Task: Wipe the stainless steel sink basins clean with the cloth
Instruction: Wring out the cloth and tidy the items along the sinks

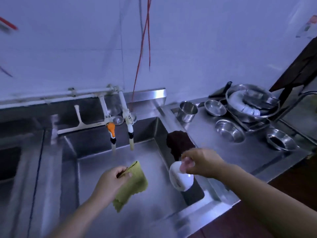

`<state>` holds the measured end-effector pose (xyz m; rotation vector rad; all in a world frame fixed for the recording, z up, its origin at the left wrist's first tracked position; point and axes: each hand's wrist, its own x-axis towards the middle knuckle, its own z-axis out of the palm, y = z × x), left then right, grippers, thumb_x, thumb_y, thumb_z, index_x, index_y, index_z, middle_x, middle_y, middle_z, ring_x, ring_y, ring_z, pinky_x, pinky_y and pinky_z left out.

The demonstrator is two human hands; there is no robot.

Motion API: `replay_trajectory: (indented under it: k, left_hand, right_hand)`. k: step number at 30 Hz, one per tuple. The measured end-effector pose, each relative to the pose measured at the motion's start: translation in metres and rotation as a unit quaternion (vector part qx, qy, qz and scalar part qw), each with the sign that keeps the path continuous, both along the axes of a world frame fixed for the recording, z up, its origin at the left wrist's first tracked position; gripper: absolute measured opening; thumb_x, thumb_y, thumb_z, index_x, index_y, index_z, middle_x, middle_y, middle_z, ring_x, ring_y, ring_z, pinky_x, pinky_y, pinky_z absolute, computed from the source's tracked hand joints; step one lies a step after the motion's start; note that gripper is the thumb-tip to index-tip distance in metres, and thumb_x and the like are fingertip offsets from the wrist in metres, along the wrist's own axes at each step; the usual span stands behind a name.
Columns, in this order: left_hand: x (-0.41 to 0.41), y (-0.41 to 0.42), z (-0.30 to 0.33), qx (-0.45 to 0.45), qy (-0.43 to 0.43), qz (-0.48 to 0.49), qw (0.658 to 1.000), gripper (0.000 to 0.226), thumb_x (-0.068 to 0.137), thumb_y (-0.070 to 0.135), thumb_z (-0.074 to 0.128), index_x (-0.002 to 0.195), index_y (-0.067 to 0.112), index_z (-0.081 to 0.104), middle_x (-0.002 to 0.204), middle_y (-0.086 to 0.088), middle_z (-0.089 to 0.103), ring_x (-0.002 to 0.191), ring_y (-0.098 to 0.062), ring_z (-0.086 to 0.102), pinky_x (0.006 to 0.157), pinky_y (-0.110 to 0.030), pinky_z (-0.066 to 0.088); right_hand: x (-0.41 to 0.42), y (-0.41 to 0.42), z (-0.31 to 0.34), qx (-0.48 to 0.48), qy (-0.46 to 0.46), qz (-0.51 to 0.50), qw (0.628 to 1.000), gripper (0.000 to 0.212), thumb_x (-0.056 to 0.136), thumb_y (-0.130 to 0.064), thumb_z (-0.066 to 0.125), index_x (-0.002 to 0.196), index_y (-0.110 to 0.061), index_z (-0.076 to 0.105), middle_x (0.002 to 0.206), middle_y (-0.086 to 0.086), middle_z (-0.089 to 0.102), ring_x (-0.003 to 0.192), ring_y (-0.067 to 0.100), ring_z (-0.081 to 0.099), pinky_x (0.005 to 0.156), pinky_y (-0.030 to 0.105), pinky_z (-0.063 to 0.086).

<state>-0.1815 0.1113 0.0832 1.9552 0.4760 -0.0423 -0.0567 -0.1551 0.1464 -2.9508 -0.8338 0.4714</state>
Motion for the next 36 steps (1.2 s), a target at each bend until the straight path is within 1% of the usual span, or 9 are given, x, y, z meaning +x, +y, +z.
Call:
replay_trajectory:
  k: [5, 8, 16, 19, 22, 27, 30, 32, 36]
  left_hand:
    - [0.033, -0.011, 0.008, 0.025, 0.036, 0.084, 0.996, 0.008, 0.083, 0.035, 0.064, 0.076, 0.037, 0.061, 0.077, 0.011, 0.066, 0.076, -0.009, 0.061, 0.069, -0.025, 0.046]
    - [0.050, -0.017, 0.009, 0.031, 0.041, 0.117, 0.992, 0.008, 0.085, 0.027, 0.065, 0.079, 0.030, 0.069, 0.076, 0.007, 0.068, 0.080, -0.016, 0.064, 0.073, -0.035, 0.050]
    - [0.087, -0.027, 0.005, 0.053, 0.056, 0.170, 0.982, 0.023, 0.084, 0.018, 0.068, 0.082, 0.040, 0.063, 0.076, 0.017, 0.064, 0.075, -0.009, 0.061, 0.069, -0.031, 0.048]
    - [0.097, -0.032, 0.004, 0.034, 0.055, 0.178, 0.982, 0.014, 0.082, 0.023, 0.068, 0.082, 0.036, 0.064, 0.076, 0.016, 0.064, 0.075, -0.013, 0.062, 0.069, -0.032, 0.050]
    - [0.105, -0.036, -0.001, 0.046, 0.077, 0.184, 0.979, 0.008, 0.085, 0.019, 0.067, 0.080, 0.024, 0.068, 0.077, 0.008, 0.065, 0.078, -0.010, 0.060, 0.067, -0.023, 0.046]
    - [0.117, -0.037, -0.008, 0.043, 0.091, 0.197, 0.975, 0.011, 0.085, 0.020, 0.068, 0.077, 0.028, 0.067, 0.077, 0.011, 0.065, 0.075, -0.003, 0.059, 0.060, -0.012, 0.041]
    - [0.122, -0.035, -0.014, 0.025, 0.090, 0.200, 0.975, 0.019, 0.084, 0.019, 0.069, 0.079, 0.037, 0.067, 0.081, 0.026, 0.063, 0.077, 0.001, 0.059, 0.062, -0.014, 0.043]
    - [0.126, -0.035, -0.016, 0.015, 0.087, 0.208, 0.974, 0.034, 0.083, 0.019, 0.069, 0.086, 0.051, 0.059, 0.081, 0.025, 0.063, 0.076, -0.004, 0.061, 0.065, -0.019, 0.046]
    - [0.136, -0.037, -0.022, -0.008, 0.085, 0.210, 0.974, 0.032, 0.084, 0.018, 0.069, 0.084, 0.050, 0.062, 0.079, 0.019, 0.067, 0.076, -0.008, 0.063, 0.070, -0.028, 0.051]
  right_hand:
    - [0.104, 0.029, 0.000, -0.025, -0.001, 0.150, 0.988, 0.035, 0.085, -0.046, 0.058, 0.116, -0.031, 0.060, 0.112, -0.010, 0.060, 0.098, 0.011, 0.055, 0.072, 0.023, 0.039]
    - [0.164, 0.049, -0.001, -0.030, -0.021, 0.207, 0.978, 0.033, 0.087, -0.040, 0.057, 0.118, -0.031, 0.059, 0.111, -0.007, 0.061, 0.102, 0.015, 0.057, 0.079, 0.027, 0.048]
    - [0.301, 0.119, -0.021, -0.067, -0.125, 0.370, 0.918, 0.040, 0.087, -0.014, 0.057, 0.125, -0.027, 0.057, 0.115, -0.002, 0.061, 0.110, 0.021, 0.055, 0.088, 0.030, 0.041]
    - [0.340, 0.141, -0.035, -0.068, -0.145, 0.416, 0.895, 0.042, 0.084, -0.007, 0.059, 0.123, -0.023, 0.060, 0.113, 0.003, 0.063, 0.107, 0.027, 0.056, 0.091, 0.034, 0.043]
    - [0.366, 0.160, -0.041, -0.070, -0.161, 0.436, 0.883, 0.042, 0.082, -0.008, 0.063, 0.121, -0.023, 0.061, 0.111, 0.003, 0.063, 0.103, 0.026, 0.057, 0.089, 0.037, 0.047]
    - [0.389, 0.182, -0.048, -0.057, -0.174, 0.437, 0.881, 0.037, 0.079, -0.012, 0.070, 0.112, -0.028, 0.062, 0.110, -0.002, 0.062, 0.100, 0.021, 0.058, 0.090, 0.035, 0.048]
    - [0.397, 0.190, -0.052, -0.039, -0.185, 0.453, 0.871, 0.038, 0.079, -0.010, 0.071, 0.112, -0.026, 0.062, 0.110, -0.001, 0.063, 0.097, 0.022, 0.058, 0.090, 0.037, 0.048]
    - [0.400, 0.193, -0.053, -0.033, -0.190, 0.456, 0.869, 0.036, 0.082, -0.010, 0.069, 0.114, -0.023, 0.062, 0.110, 0.001, 0.064, 0.098, 0.023, 0.057, 0.091, 0.037, 0.047]
    - [0.404, 0.195, -0.056, -0.014, -0.190, 0.444, 0.876, 0.036, 0.084, -0.013, 0.069, 0.117, -0.024, 0.061, 0.116, 0.002, 0.061, 0.103, 0.023, 0.055, 0.094, 0.035, 0.045]
